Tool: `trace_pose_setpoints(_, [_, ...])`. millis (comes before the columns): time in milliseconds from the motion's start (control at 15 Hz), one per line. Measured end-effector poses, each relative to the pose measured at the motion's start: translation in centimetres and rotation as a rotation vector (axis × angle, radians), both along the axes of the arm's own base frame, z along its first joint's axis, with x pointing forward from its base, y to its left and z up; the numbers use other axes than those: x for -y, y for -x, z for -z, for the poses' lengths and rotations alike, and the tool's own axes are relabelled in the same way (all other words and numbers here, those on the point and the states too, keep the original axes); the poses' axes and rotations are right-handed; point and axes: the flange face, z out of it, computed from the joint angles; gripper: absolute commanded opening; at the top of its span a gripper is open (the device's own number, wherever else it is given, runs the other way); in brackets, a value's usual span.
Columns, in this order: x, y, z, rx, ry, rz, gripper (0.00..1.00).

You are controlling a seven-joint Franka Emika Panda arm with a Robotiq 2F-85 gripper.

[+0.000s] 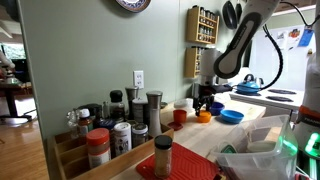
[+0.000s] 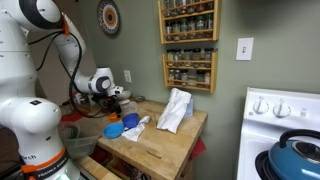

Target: Put the orange lid on the orange bowl

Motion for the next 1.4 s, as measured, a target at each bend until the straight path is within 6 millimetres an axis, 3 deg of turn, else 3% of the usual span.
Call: trace_pose_setpoints(1400, [1.0, 1.3, -0.2, 0.058, -0.050, 0.020, 0.85])
